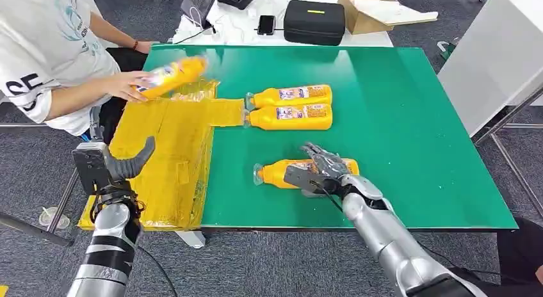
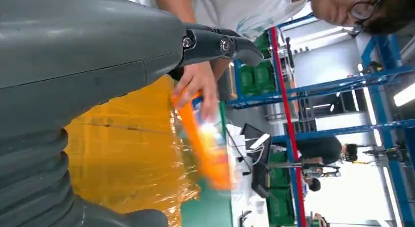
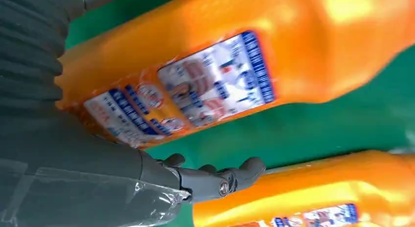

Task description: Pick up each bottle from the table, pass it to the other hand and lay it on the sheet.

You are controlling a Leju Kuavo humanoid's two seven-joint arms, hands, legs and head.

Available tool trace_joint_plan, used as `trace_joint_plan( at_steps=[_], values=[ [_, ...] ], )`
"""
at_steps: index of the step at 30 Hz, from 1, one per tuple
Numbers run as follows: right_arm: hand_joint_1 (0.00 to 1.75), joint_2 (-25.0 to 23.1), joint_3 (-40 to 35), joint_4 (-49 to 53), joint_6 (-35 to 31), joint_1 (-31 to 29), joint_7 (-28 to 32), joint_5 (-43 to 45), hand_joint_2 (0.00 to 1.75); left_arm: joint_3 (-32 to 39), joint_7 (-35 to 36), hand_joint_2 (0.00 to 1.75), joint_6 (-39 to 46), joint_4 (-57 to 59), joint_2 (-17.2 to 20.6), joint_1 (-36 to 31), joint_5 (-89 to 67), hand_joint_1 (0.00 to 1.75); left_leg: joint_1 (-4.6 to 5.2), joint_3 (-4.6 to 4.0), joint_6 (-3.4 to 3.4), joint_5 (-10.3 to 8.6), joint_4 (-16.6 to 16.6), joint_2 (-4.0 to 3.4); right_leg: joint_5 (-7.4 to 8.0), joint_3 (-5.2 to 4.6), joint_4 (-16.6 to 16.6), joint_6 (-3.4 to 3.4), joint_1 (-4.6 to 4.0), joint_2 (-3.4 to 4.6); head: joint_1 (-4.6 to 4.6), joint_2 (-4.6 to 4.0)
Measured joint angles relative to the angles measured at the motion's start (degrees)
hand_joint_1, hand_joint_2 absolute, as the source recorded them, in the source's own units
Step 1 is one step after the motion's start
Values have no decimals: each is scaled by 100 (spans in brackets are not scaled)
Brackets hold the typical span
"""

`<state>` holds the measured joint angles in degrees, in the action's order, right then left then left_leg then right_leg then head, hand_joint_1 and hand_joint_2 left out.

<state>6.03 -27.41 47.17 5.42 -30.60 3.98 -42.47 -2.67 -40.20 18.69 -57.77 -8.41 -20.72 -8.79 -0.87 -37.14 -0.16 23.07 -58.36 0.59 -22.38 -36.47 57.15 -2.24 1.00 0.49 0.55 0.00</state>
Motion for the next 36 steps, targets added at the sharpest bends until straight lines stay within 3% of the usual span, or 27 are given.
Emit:
trace_joint_plan(
  at_steps=[11,12,13,14,19,27,31,36],
  values=[
    [2,317,-328,-214,500,-330,-20,-35,175,13,0,175,-72,286,-22,-92,18,0,0,10,0,0,-1,0,1,7,0,-1,-1,0,2,0],
    [40,336,-356,-220,542,-345,-20,-31,175,15,0,175,-77,302,-24,-98,18,0,0,9,0,0,-1,0,1,7,0,-1,-1,0,0,2],
    [131,365,-408,-227,600,-368,-20,-15,175,15,0,175,-85,334,-24,-111,18,0,0,10,0,0,-1,0,1,7,0,-1,-1,0,2,0],
    [173,389,-450,-238,662,-391,-20,4,175,17,0,175,-92,365,-26,-128,18,0,0,10,0,0,-1,0,1,8,0,-1,0,0,2,0],
    [175,500,-678,-282,916,-488,66,129,175,17,0,175,-140,470,-57,-176,18,0,0,22,0,0,-1,0,1,21,-2,-1,0,0,0,0],
    [175,588,-826,-297,697,-459,363,571,175,17,0,175,-234,590,-109,-235,33,0,0,29,0,1,-1,-2,1,26,-2,-1,-1,1,0,2],
    [175,500,-675,-96,-426,-98,492,956,175,17,0,175,-413,603,-149,-228,127,0,-3,25,0,1,-1,3,0,28,-1,-1,-3,-1,-4,0],
    [175,45,-163,869,-1905,748,1176,992,175,28,0,175,-975,555,-258,-153,350,0,-3,9,-1,3,0,-3,-1,8,1,-1,-4,2,2,0]
  ],
)
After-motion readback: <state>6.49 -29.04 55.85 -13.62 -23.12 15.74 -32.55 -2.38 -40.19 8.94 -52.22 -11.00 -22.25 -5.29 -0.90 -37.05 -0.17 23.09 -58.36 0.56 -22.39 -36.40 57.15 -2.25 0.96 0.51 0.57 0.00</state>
